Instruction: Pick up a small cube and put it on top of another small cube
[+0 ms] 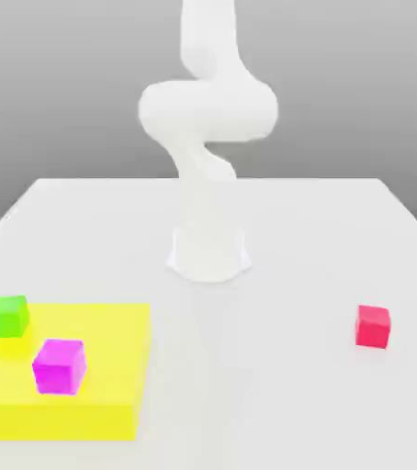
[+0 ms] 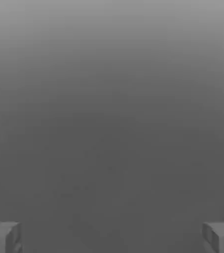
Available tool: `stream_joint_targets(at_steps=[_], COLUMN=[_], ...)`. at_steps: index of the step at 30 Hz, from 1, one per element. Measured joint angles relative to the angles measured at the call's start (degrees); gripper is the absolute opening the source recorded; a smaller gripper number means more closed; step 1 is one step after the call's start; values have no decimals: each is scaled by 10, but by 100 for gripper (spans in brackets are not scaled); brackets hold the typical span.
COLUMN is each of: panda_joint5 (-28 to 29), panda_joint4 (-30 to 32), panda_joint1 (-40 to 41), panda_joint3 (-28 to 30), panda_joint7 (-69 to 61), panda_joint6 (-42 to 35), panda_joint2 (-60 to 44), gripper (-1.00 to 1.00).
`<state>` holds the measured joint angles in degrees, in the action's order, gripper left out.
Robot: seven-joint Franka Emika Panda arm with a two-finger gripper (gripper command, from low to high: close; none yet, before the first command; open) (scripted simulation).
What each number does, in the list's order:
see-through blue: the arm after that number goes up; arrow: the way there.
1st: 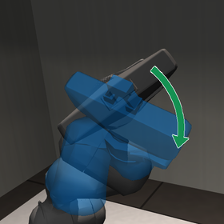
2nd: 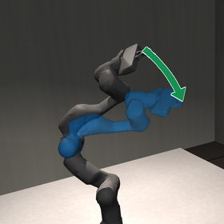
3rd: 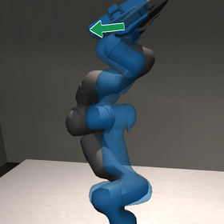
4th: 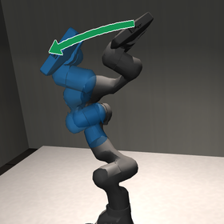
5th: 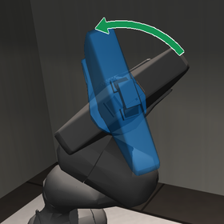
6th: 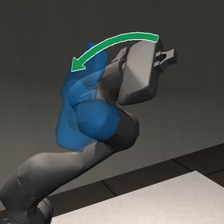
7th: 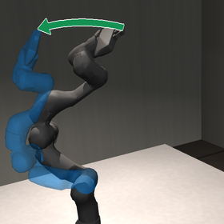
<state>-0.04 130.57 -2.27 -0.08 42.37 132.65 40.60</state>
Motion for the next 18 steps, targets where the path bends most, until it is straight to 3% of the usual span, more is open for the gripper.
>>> stream_joint_targets(at_steps=[18], panda_joint5=[-1], panda_joint4=[-88], panda_joint1=[-131], panda_joint3=[-44], panda_joint7=[-248], panda_joint6=[63], panda_joint2=[-377], gripper=[0])
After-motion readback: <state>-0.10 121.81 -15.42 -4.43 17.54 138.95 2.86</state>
